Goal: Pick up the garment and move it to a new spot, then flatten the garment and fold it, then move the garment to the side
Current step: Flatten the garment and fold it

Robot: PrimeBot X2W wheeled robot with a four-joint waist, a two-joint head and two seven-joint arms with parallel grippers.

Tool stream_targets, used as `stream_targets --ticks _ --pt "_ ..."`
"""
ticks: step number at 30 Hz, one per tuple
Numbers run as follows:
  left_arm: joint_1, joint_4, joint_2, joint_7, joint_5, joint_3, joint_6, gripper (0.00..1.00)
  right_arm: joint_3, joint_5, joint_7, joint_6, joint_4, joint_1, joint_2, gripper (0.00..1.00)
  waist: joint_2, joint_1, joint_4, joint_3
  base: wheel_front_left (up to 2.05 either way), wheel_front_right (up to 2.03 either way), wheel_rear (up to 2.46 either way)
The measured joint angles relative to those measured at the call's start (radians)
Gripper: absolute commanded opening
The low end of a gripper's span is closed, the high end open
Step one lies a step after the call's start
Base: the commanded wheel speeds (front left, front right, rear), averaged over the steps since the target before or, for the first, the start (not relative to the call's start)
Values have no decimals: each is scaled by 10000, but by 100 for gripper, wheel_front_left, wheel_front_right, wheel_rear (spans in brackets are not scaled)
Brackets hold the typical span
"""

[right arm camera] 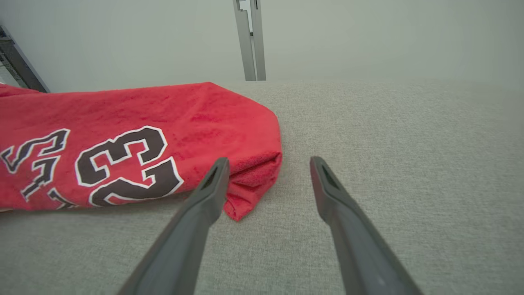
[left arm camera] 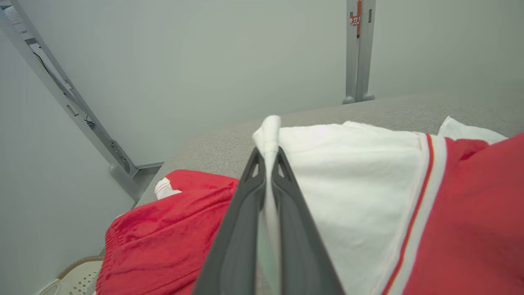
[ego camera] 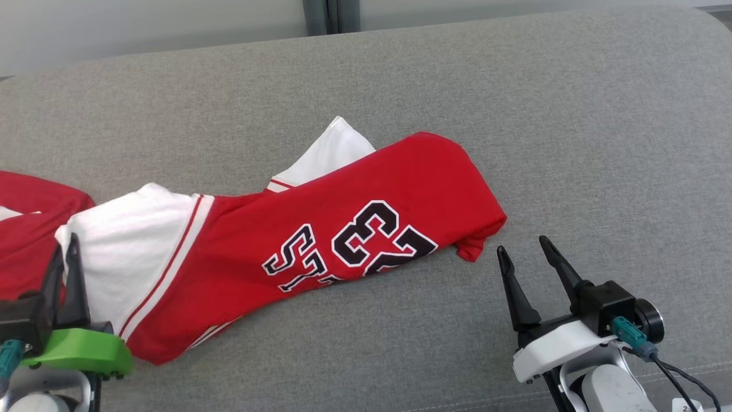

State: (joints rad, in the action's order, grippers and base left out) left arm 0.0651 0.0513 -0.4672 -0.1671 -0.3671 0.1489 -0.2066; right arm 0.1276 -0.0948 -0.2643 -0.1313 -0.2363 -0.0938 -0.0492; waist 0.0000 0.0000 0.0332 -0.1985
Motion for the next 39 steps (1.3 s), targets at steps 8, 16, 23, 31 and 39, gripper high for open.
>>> stream_targets --ticks 8,16,23,31,39 --pt "-796 -380 -441 -123 -13 -765 -602 0 -238 219 0 0 -123 -340 -6 100 0 0 -176 -145 0 0 0" --pt "-945 -267 -573 -29 13 -792 -752 0 -136 278 0 0 -458 -995 -178 100 0 0 -691 -250 0 0 0" --pt "-600 236 -395 -261 -77 -516 -470 0 976 -667 0 0 -1676 -3383 -1248 100 0 0 -1127 -591 0 0 0" --pt "384 1032 29 -504 -19 163 8 0 4725 -2399 729 4 -5348 -6942 -2165 100 0 0 -1884 -1025 0 0 0" --pt "1063 1724 568 -719 132 805 351 0 6863 -4403 1557 4 -7148 -8247 -2364 100 0 0 -2731 -1350 0 0 0"
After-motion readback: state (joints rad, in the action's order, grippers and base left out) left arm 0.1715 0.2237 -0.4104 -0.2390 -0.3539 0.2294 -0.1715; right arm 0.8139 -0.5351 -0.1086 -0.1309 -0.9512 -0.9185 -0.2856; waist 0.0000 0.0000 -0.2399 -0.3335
